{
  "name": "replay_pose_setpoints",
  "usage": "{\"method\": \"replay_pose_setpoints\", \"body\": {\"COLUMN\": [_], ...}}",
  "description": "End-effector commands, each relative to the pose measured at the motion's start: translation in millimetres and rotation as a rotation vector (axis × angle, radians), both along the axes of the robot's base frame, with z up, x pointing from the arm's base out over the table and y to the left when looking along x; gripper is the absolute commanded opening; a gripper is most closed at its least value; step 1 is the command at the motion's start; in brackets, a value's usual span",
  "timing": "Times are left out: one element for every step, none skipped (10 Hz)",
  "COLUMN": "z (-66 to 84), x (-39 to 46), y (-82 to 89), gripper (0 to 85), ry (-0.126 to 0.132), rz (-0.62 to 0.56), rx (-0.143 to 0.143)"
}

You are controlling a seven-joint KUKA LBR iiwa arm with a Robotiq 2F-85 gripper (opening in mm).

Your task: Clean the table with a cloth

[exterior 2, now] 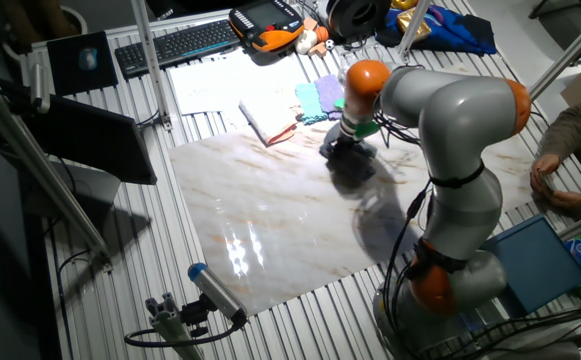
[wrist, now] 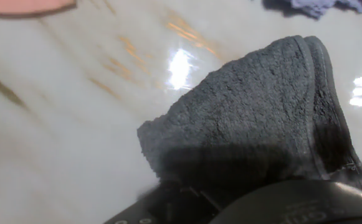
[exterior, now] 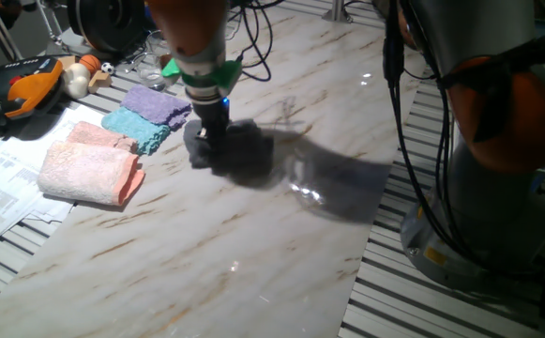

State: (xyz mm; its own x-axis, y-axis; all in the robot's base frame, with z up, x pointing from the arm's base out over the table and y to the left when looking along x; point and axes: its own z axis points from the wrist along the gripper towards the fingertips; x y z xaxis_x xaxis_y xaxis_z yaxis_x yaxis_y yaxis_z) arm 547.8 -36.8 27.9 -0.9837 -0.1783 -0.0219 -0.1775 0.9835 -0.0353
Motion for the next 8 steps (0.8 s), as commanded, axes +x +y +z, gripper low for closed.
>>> {"method": "replay_pose_setpoints", "body": {"z": [-1.8,-3.5,-3.7,-2.0,0.7,2.0,2.6,3.5], "x": [-2.8,-4.8,-6.0,-7.4,-9.3,-12.8,-17.1,-24.1], "y": [-6.9,-12.5,-19.0,-28.2,-38.3,-48.3,-58.1,-69.9], "gripper": [0.0,0.0,0.0,0.0,0.0,0.0,0.0,0.0], "ry": [0.002,-0.006,-0.007,-0.002,0.002,0.004,0.004,0.015], "rz": [0.008,0.019,0.031,0.044,0.060,0.069,0.080,0.090], "rx": [-0.003,-0.008,-0.011,-0.009,-0.009,-0.012,-0.019,-0.015]}}
